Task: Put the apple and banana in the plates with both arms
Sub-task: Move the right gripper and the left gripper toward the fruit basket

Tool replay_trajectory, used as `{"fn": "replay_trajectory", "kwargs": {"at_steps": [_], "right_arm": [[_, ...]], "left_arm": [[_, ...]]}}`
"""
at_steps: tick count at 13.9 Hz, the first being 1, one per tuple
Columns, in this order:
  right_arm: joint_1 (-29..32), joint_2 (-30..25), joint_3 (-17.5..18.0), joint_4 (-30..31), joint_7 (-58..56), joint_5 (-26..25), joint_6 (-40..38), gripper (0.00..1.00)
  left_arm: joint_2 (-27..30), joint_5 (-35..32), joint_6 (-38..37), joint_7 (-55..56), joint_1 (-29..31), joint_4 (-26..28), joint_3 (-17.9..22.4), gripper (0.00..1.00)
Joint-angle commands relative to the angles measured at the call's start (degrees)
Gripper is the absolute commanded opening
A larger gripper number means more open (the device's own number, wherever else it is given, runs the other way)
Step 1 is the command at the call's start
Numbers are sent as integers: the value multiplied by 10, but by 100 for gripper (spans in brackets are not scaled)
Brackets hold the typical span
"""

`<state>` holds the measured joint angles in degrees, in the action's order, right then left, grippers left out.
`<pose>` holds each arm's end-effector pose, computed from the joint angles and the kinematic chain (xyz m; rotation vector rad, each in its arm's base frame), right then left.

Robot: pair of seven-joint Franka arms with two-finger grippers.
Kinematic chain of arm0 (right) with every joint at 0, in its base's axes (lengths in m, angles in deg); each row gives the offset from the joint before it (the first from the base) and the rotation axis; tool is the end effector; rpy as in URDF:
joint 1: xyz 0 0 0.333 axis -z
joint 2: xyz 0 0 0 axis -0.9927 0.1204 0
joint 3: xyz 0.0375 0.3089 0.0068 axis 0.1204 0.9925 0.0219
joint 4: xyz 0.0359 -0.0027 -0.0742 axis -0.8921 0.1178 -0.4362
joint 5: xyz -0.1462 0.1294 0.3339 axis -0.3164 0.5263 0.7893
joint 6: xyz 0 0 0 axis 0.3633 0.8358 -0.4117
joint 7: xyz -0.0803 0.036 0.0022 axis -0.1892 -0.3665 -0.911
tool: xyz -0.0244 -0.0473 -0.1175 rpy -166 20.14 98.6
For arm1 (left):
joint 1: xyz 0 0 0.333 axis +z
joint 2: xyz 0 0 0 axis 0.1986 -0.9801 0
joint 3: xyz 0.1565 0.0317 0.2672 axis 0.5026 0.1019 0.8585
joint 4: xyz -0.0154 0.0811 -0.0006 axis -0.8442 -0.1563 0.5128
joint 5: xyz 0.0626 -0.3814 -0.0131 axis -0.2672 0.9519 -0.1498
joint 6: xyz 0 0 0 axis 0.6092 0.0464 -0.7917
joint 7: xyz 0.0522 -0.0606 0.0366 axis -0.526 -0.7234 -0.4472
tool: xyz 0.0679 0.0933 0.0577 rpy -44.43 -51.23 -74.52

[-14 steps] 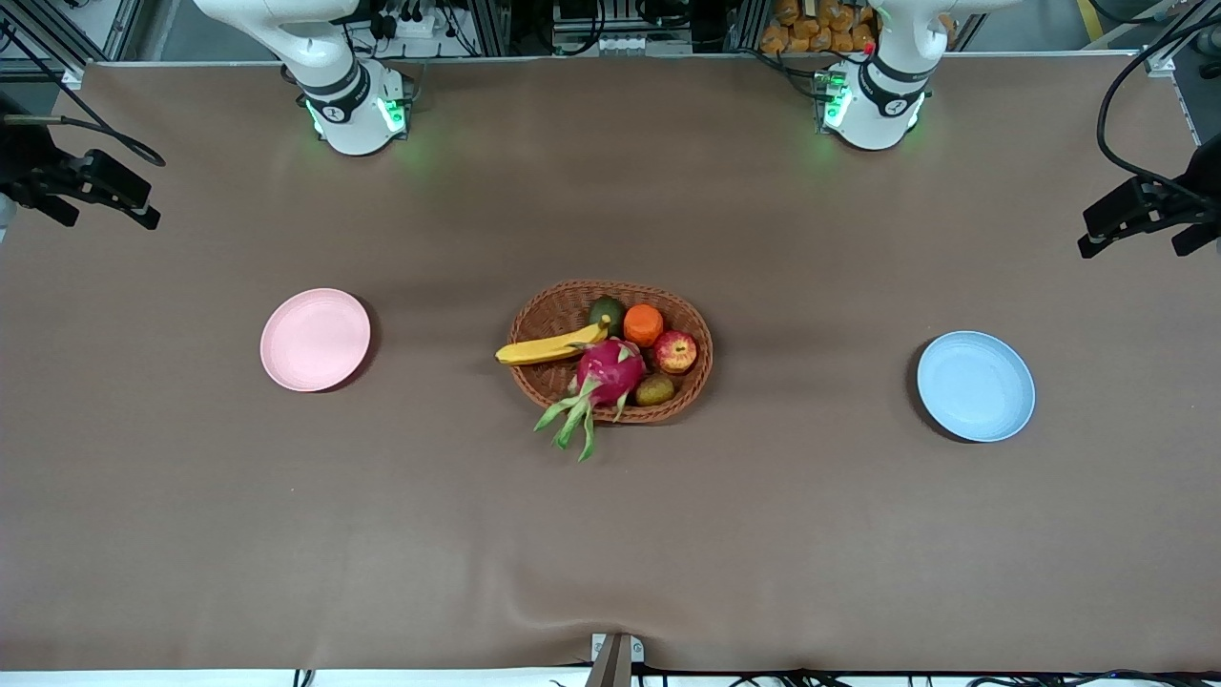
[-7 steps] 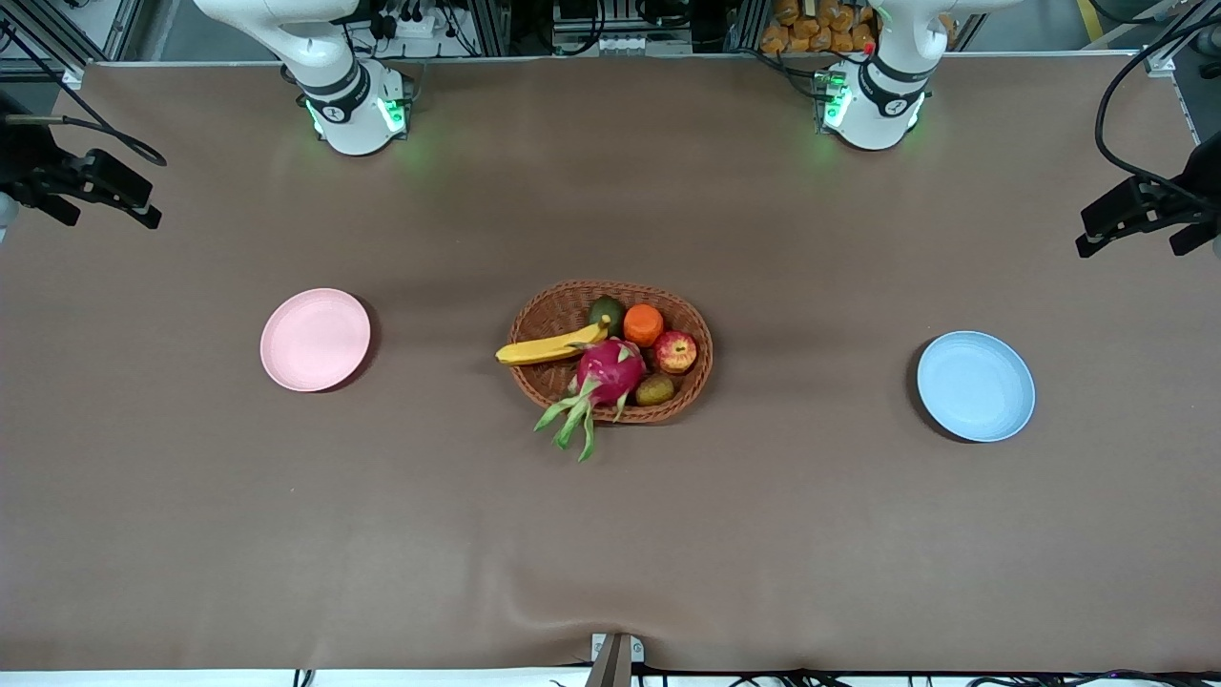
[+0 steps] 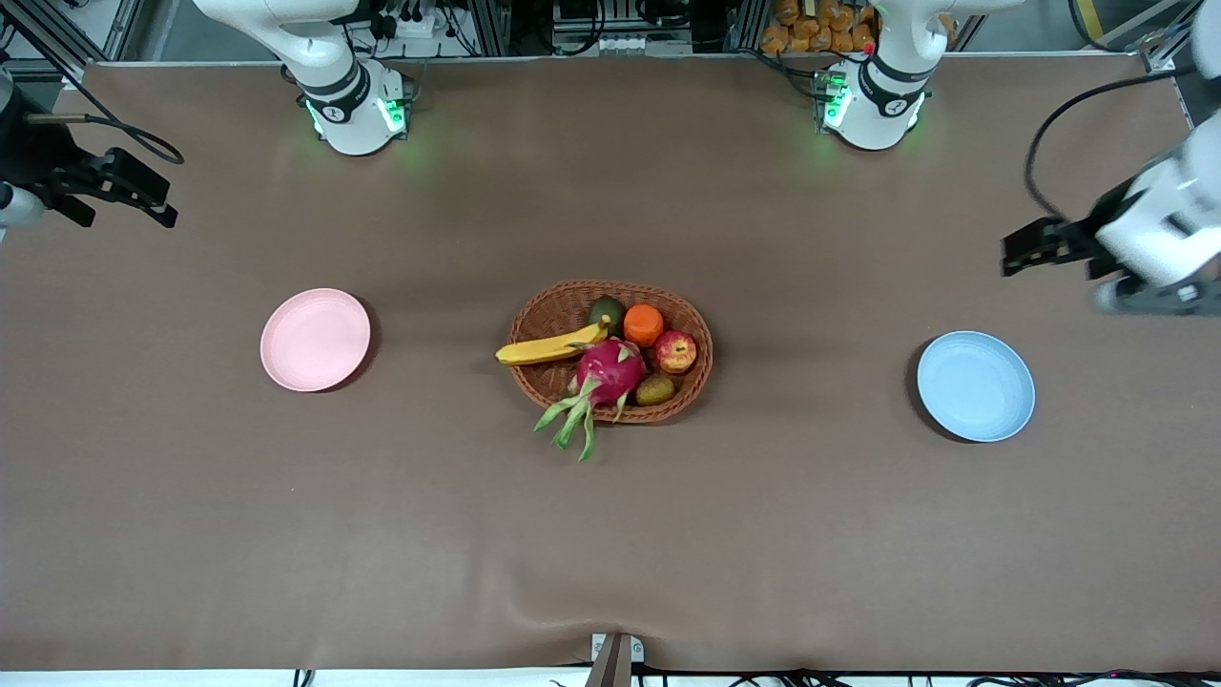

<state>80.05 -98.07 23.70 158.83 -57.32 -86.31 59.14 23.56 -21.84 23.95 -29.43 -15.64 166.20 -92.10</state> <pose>0.4987 0.0084 0.6113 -3.1160 0.0506 -0.0286 0.5684 -0.0695 0.5539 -3.1286 0.0991 0.2148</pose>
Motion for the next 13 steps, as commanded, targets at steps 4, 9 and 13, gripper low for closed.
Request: {"fn": "replay_trajectory", "kwargs": {"at_steps": [4,9,13], "right_arm": [[-39,14,-1,4,59,-9,14,100],[-117,55,-1,2,225,-46,54,100],[-180,106,0,0,395,-71,99,100]], "left_arm": [[-75,31,22,70,-55,-5,-10,100],[-94,77,148,143,-107,77,-11,100],[-141,114,206,237,-154,81,-12,100]]}}
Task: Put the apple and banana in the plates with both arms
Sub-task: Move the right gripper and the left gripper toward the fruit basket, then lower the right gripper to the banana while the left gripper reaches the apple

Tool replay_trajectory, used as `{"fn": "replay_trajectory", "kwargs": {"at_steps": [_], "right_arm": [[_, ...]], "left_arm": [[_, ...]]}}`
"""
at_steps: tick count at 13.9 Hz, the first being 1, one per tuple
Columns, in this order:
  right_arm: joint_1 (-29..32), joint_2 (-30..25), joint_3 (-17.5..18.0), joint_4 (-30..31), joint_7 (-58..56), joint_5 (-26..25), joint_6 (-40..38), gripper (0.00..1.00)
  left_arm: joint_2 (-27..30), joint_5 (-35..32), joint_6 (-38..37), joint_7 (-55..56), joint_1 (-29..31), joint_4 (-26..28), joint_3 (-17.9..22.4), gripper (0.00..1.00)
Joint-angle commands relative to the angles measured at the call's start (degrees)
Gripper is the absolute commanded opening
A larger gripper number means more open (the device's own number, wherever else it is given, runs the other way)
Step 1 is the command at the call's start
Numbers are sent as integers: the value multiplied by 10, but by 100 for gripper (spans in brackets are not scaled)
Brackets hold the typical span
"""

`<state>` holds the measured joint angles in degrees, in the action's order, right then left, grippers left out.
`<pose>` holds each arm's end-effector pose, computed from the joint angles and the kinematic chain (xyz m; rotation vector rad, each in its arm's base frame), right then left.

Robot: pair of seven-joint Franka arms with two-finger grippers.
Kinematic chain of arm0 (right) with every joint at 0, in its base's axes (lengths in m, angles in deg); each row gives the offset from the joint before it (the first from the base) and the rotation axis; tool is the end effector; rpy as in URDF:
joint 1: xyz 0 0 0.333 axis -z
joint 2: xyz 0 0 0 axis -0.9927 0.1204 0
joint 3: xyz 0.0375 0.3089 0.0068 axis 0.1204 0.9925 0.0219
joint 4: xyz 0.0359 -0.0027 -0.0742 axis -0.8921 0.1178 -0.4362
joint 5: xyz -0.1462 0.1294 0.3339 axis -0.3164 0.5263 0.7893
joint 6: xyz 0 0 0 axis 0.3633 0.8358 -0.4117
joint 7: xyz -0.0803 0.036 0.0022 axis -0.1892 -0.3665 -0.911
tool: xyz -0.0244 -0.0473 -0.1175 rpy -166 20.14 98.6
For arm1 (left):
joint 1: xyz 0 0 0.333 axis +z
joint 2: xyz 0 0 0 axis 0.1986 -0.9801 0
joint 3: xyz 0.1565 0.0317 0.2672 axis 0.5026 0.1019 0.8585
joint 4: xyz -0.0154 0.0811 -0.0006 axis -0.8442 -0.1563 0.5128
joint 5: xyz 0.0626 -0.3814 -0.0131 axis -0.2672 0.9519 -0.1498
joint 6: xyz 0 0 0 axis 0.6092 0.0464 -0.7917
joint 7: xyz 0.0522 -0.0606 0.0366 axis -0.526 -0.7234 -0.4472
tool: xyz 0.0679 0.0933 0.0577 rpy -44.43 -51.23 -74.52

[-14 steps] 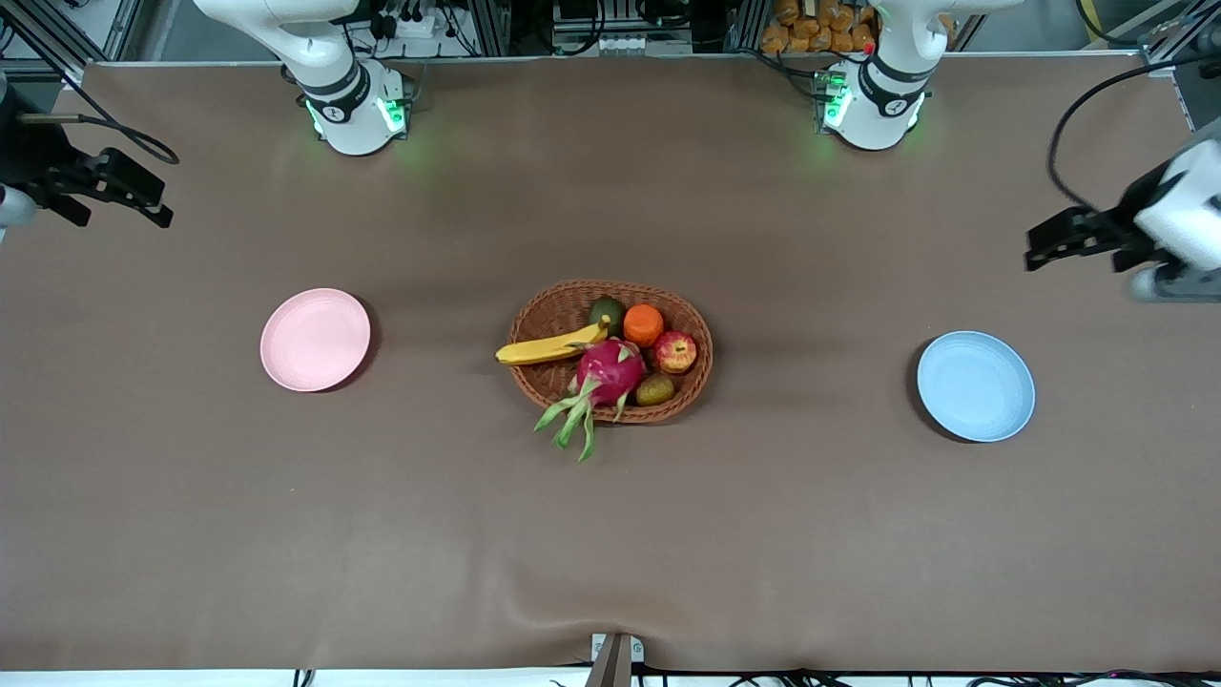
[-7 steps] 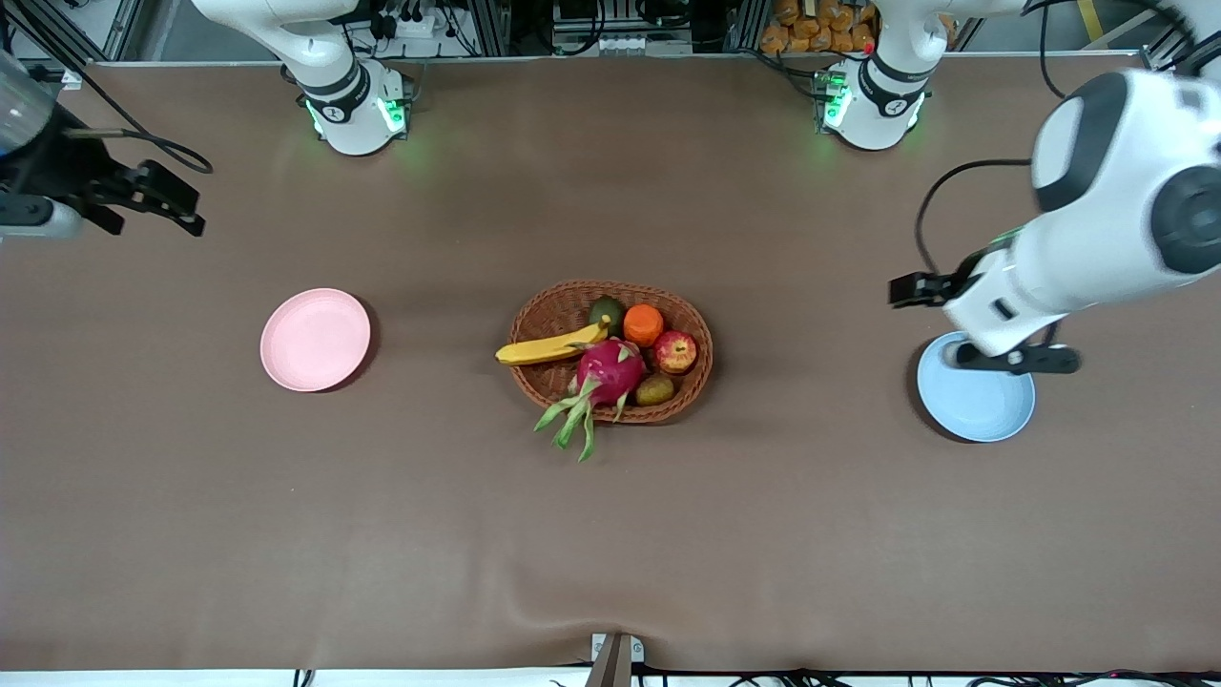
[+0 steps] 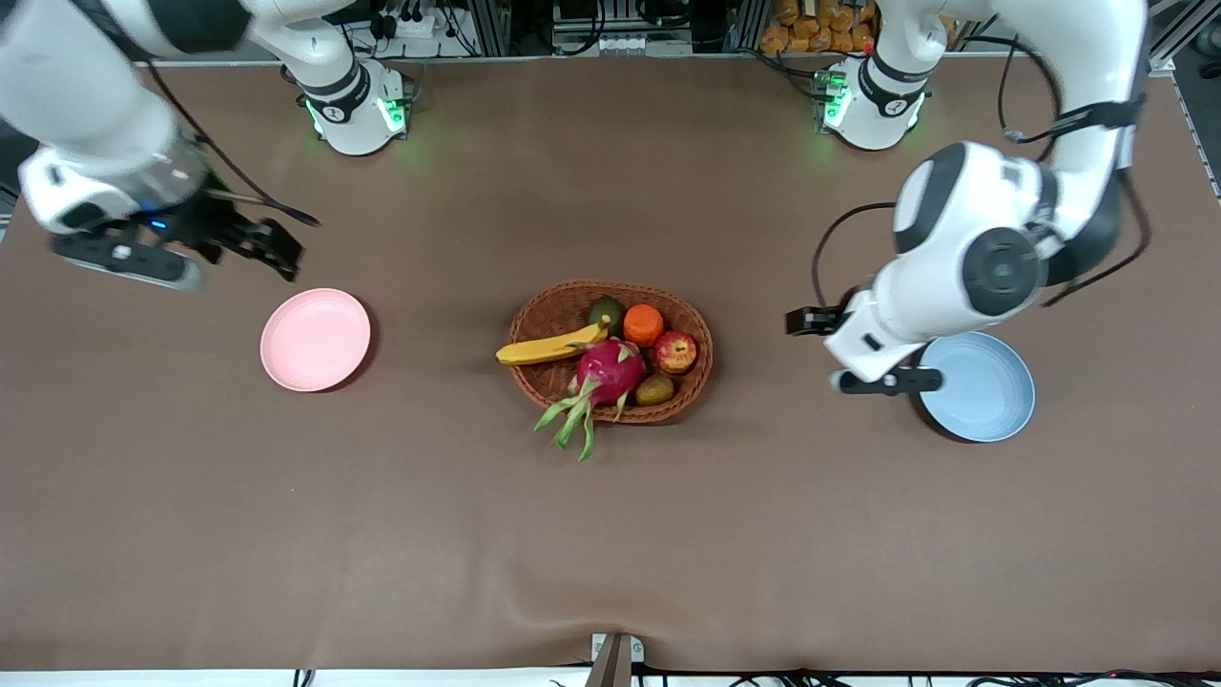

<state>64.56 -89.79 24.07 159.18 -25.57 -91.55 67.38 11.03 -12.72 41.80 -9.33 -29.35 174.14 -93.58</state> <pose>0.5313 0.1509 0.5456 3.0472 -0.4594 0.0651 0.5746 -0.2496 0.3822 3.0235 0.1141 -0.3610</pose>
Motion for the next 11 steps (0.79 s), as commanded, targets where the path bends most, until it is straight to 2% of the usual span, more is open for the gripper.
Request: {"fn": "replay_trajectory", "kwargs": {"at_steps": [1,3,7,11], "right_arm": [[-42,38,-4,-3,127,-19,26,100],[-75,72,-4,-3,219,-19,55,100],[-103,127,-4,-15,317,-19,80,100],[-123,166,-4,-15,411,-12,124,100]], "left_arm": [[-30,41,45,50,-24,2,3,100],[-55,70,76,72,-40,2,4,100],[-92,132,118,119,-56,0,4,100],[-135,135,163,219,-88,-16,4,100]]}}
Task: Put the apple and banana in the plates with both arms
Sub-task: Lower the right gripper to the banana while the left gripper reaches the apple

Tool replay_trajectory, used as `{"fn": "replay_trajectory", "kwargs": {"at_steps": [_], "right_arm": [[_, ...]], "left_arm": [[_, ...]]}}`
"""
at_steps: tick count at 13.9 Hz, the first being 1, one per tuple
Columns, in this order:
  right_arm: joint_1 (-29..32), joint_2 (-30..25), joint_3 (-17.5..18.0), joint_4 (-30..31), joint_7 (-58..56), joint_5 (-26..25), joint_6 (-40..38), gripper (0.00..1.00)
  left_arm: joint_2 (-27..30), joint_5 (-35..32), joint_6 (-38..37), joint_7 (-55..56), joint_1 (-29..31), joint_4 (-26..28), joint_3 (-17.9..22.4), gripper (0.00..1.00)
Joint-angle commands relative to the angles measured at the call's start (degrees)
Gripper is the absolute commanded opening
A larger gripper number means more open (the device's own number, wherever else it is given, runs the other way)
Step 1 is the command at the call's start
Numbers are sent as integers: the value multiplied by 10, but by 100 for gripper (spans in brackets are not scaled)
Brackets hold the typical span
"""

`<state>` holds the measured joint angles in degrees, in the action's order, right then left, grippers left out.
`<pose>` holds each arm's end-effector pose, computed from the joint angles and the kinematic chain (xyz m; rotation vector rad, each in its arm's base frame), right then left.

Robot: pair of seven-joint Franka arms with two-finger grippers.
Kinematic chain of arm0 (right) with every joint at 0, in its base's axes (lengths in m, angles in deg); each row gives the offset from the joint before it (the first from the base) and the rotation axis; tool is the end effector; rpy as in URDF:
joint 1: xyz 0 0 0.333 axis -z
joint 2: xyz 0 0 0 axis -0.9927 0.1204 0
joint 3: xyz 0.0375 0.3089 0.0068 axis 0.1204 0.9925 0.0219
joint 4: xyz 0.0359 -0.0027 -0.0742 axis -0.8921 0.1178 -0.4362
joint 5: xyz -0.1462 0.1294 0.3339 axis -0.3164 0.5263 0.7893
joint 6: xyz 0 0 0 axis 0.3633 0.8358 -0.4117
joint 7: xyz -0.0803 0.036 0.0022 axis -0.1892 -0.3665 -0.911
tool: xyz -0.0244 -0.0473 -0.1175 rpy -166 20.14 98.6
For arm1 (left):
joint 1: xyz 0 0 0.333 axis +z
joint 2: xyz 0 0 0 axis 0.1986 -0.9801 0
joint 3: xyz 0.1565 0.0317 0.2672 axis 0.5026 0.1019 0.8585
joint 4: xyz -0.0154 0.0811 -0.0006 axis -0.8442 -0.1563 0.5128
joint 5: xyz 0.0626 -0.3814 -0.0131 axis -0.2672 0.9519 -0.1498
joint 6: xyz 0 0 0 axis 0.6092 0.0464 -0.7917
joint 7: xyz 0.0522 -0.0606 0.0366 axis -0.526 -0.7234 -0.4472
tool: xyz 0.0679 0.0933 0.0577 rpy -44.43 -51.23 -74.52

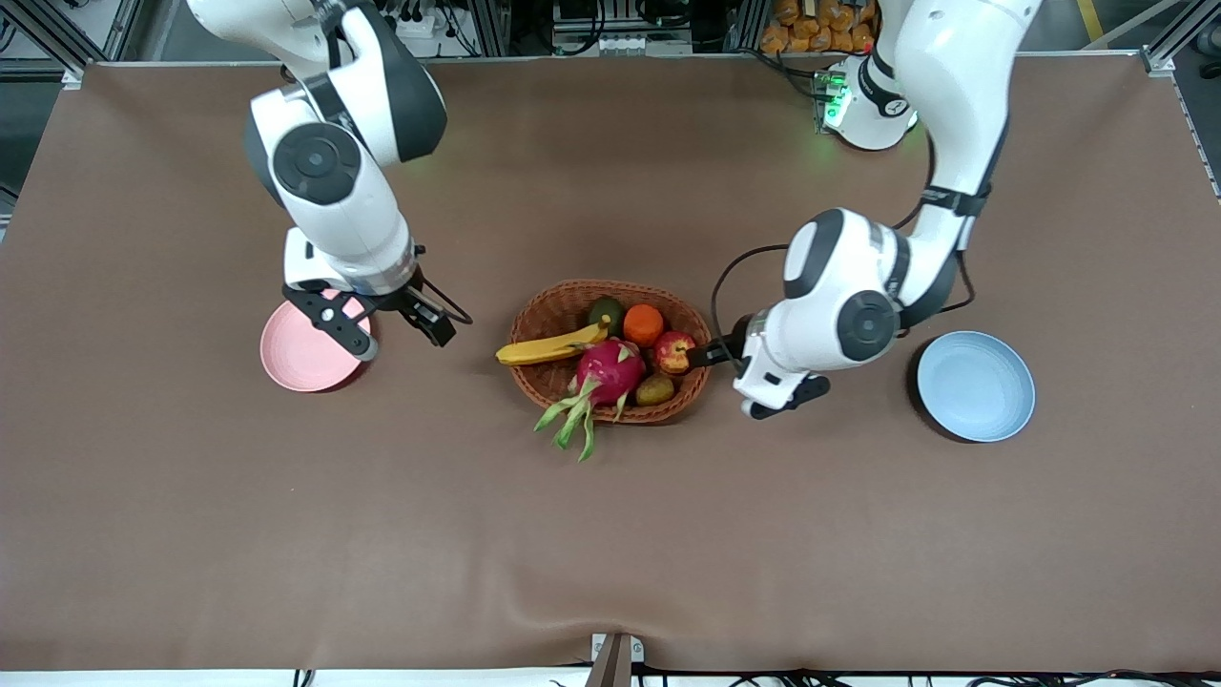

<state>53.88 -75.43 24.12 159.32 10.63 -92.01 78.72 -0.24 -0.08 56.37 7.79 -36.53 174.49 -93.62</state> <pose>0.5485 0.2780 0.4147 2.8567 -1.0823 0.0527 0.5648 -0.3456 0.2739 2.8218 0.5797 -0.4628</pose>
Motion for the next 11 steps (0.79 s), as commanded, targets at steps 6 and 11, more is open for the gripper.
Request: {"fn": "replay_trajectory", "kwargs": {"at_steps": [6,11], "right_arm": [[-32,77,-4,-27,141,-4,65,100],[-35,129,-5,-60,186,75,82,100]], "left_arm": [[-57,58,56,114,-28,-20,5,100],[-72,70,60,140,-34,-20,5,100]]}}
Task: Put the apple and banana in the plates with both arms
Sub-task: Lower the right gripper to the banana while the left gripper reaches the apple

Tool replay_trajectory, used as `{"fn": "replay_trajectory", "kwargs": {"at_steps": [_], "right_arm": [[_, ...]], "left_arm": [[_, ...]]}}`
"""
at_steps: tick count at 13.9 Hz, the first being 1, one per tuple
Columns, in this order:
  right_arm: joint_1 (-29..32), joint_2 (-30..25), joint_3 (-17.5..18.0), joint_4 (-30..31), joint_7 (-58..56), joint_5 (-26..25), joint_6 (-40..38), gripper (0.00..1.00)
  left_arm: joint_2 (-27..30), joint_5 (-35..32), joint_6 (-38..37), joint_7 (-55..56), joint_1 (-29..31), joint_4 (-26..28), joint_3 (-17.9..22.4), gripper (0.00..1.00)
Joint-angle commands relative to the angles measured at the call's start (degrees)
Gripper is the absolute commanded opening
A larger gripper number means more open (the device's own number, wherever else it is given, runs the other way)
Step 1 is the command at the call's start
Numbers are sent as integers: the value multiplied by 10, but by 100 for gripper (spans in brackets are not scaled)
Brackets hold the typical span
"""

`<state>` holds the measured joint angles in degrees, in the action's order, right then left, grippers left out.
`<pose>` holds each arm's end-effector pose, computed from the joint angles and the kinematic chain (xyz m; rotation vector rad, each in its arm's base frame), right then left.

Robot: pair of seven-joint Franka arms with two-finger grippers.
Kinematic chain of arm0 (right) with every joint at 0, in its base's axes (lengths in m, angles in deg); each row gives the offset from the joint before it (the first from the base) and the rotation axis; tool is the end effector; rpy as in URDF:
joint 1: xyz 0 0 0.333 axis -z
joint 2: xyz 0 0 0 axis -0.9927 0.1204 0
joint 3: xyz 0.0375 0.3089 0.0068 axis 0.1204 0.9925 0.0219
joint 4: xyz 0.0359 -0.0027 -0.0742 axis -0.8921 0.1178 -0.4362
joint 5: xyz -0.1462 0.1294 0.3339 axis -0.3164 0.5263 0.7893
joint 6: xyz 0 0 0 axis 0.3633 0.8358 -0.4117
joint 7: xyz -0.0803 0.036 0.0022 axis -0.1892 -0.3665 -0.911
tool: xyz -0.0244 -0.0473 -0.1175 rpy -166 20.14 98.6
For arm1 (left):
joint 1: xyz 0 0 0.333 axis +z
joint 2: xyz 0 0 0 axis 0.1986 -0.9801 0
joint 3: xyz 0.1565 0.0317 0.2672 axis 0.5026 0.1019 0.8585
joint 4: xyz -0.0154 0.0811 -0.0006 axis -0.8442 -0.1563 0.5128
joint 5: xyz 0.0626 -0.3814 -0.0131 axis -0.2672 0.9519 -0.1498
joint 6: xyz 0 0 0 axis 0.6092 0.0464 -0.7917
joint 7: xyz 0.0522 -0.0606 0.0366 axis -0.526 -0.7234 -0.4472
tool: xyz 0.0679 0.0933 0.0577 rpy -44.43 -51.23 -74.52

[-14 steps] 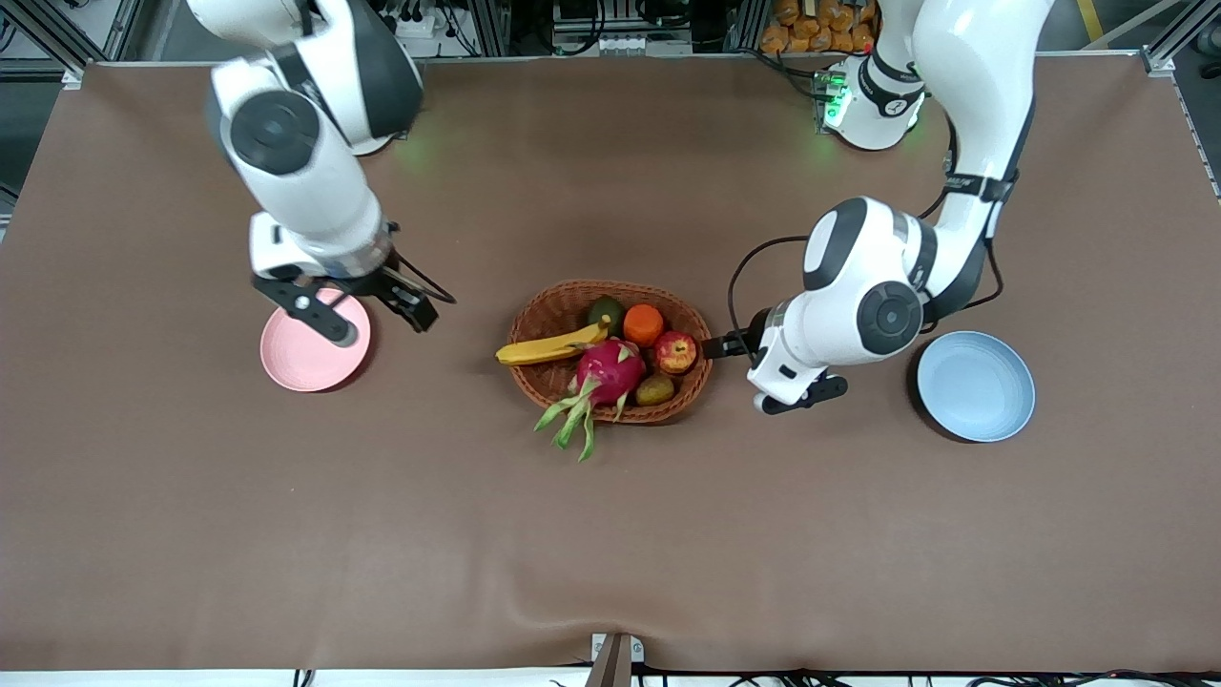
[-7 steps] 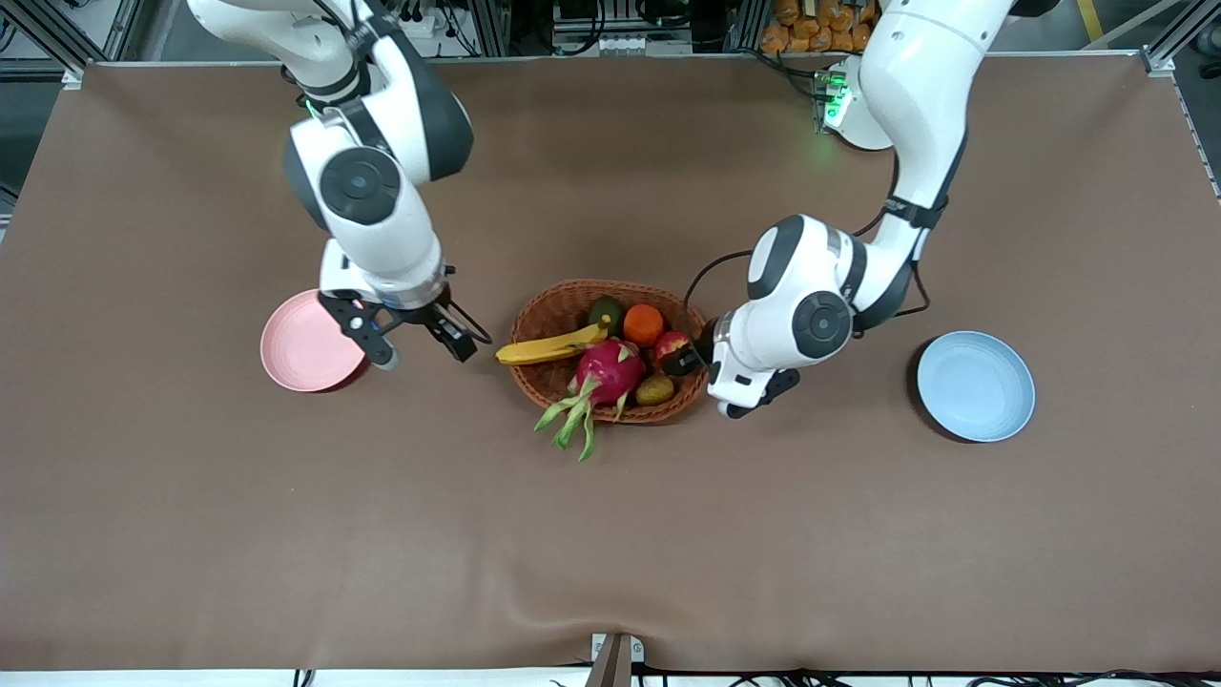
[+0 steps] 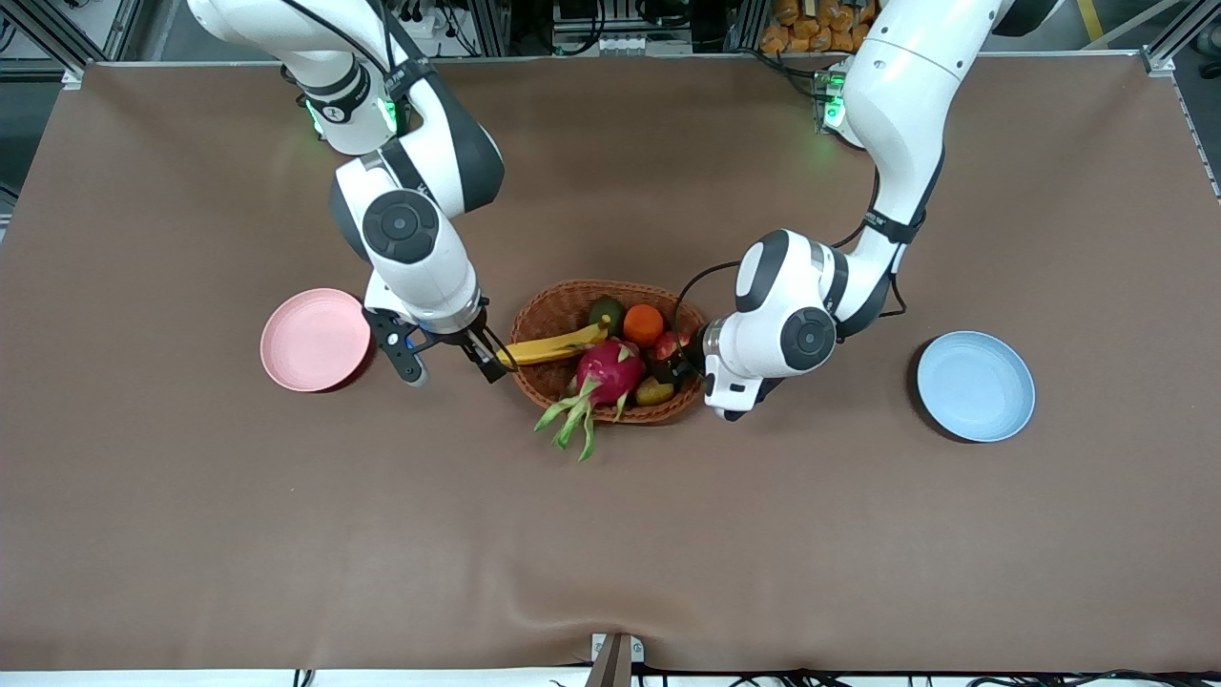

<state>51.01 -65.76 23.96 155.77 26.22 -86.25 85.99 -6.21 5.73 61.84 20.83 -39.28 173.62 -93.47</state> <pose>0.5632 0.3312 0.3464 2.7524 -1.4790 -0.0237 0.5566 -0.3765 0.2191 2.6914 0.9574 -0.5597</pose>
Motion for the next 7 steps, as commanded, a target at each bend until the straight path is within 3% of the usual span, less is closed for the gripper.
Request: {"fn": "replay_trajectory", "kwargs": {"at_steps": [1,7], "right_arm": [[-18,42,-4,-24,56,18,31,100],[-47,77,-4,-24,129,21,55,100]], "left_arm": [[-14,16,8,9,-8,-11,3,100],[-28,19,22,7,-8,-9,3,100]]}}
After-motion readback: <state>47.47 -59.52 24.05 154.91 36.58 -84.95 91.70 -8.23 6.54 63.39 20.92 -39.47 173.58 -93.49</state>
